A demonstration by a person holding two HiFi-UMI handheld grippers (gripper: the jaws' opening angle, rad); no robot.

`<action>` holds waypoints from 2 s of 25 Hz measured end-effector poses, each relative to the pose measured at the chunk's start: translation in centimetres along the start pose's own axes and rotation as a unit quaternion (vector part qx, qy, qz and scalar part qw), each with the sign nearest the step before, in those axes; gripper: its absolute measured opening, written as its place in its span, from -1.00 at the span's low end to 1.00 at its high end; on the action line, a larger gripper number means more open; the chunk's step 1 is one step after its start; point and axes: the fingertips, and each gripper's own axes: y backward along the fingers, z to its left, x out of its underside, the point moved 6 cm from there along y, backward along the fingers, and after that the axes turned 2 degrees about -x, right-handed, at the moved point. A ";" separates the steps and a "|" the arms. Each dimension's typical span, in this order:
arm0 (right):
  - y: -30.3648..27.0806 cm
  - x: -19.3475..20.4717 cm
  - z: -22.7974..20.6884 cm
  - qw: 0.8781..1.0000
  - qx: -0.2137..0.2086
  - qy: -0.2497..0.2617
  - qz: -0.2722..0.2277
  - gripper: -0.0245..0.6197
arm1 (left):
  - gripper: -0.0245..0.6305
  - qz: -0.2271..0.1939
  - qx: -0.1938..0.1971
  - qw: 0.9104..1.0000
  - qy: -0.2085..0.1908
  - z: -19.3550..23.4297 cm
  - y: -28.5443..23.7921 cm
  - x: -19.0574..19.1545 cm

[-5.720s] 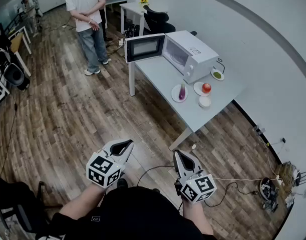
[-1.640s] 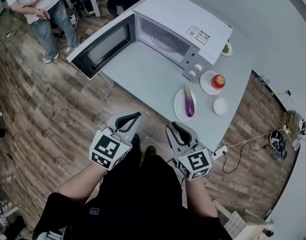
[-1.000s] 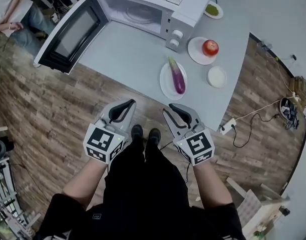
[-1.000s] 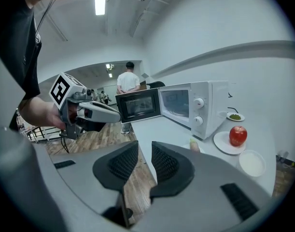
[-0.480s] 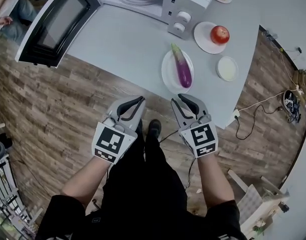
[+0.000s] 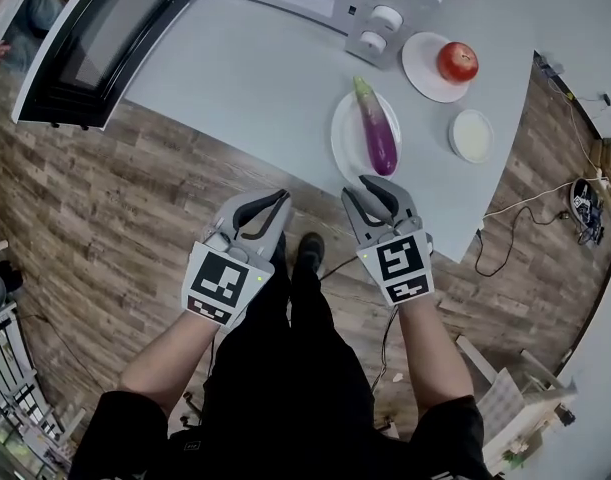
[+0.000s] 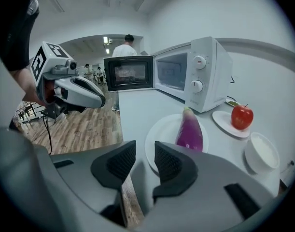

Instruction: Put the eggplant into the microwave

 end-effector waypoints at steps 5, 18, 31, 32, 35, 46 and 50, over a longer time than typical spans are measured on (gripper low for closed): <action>-1.2 0.5 -0.5 0.999 -0.002 -0.037 0.018 -0.51 | -0.87 0.004 0.000 1.000 0.003 0.3 0.1 0.9; -0.8 1.1 1.0 0.999 0.002 -0.041 0.015 -0.51 | -0.86 0.010 0.004 1.000 0.004 0.4 0.1 2.0; -0.5 2.4 3.8 0.985 0.067 0.143 0.063 -0.44 | -0.86 0.019 0.010 1.000 0.004 0.0 0.0 3.2; -0.8 2.7 3.9 0.980 0.077 0.168 0.073 -0.43 | -0.86 0.019 0.010 1.000 0.004 0.0 0.0 3.2; -1.2 3.1 4.1 0.970 0.097 0.206 0.085 -0.43 | -0.86 0.019 0.011 1.000 0.004 -0.1 0.0 3.1; -0.1 3.6 4.5 0.966 0.113 0.219 0.086 -0.63 | -0.87 0.020 0.011 1.000 0.006 -0.1 -0.1 3.0; -0.4 3.8 4.6 0.942 0.142 0.288 0.099 -0.63 | -0.86 0.021 0.010 1.000 0.005 -0.2 -0.1 3.0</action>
